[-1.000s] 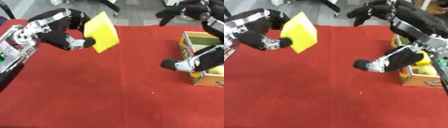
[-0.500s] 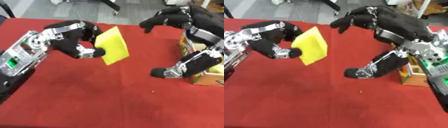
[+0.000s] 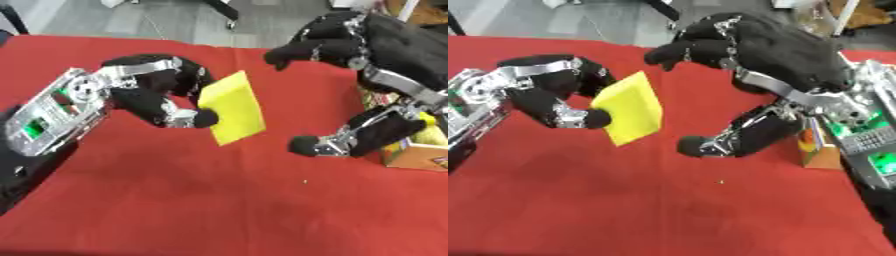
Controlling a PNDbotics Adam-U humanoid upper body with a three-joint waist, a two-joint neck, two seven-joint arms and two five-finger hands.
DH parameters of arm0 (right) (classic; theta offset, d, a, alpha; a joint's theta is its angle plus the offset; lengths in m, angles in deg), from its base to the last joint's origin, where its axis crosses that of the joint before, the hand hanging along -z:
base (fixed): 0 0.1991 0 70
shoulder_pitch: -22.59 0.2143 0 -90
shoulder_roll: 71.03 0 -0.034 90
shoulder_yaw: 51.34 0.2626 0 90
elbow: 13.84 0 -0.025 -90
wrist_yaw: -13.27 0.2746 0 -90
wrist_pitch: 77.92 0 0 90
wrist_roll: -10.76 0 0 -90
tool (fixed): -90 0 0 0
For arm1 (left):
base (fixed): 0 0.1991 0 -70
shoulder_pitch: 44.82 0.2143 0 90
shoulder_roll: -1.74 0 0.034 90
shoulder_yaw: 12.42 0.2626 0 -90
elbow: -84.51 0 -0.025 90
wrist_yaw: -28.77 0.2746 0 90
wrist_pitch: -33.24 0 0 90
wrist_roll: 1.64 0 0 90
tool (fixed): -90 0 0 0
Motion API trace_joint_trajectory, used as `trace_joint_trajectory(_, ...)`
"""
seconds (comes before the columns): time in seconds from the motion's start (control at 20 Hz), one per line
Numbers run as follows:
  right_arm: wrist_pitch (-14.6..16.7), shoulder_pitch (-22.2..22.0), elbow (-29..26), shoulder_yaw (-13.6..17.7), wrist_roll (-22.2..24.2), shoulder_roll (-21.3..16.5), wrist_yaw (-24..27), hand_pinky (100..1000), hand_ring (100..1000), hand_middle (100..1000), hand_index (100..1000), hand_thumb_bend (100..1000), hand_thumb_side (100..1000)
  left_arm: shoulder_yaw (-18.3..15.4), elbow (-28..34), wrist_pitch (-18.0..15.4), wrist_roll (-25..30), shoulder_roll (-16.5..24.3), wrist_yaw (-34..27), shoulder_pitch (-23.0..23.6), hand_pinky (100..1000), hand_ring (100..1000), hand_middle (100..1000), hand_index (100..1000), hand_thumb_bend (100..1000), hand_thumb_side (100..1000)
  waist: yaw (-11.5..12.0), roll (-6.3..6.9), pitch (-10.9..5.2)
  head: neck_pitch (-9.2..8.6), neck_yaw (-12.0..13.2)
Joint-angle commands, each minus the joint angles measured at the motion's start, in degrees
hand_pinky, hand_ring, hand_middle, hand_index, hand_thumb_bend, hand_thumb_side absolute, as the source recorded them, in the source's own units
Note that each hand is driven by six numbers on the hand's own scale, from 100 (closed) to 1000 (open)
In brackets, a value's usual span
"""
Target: Pick up the objects with one hand, pass them to the other hand, and then place them into the box on the other side of the table.
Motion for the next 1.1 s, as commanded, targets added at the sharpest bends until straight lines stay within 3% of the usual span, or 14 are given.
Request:
trace_joint_trajectory(0.05, 0.59, 1.04, -0.24, 0.19, -1.48, 0.03, -2.17, 712, 676, 632, 887, 494, 352, -0.09, 0.49, 0.58, -0.04, 0.39, -1.28, -0.99, 723, 518, 426, 530, 230, 358, 0.11, 0.44, -1.60, 0.13, -0.04)
trace_joint_trajectory(0.45, 1.71, 1.01, 0.41, -0.54, -3.41, 1.05, -5.28, 708, 668, 625, 885, 477, 348, 0.50, 0.99, 1.33, -0.03, -0.46, -4.39, -1.31, 723, 515, 420, 525, 223, 366, 0.28, 0.34, -1.50, 0.14, -0.14)
trace_joint_trajectory(1.1, 2.63, 0.94, 1.39, -1.12, -3.36, 1.95, -5.98, 706, 666, 624, 884, 474, 348, 1.18, 2.30, 2.14, 0.11, -2.09, -6.41, -2.74, 745, 514, 417, 523, 214, 368, 0.32, 0.27, -1.50, 0.24, -0.19)
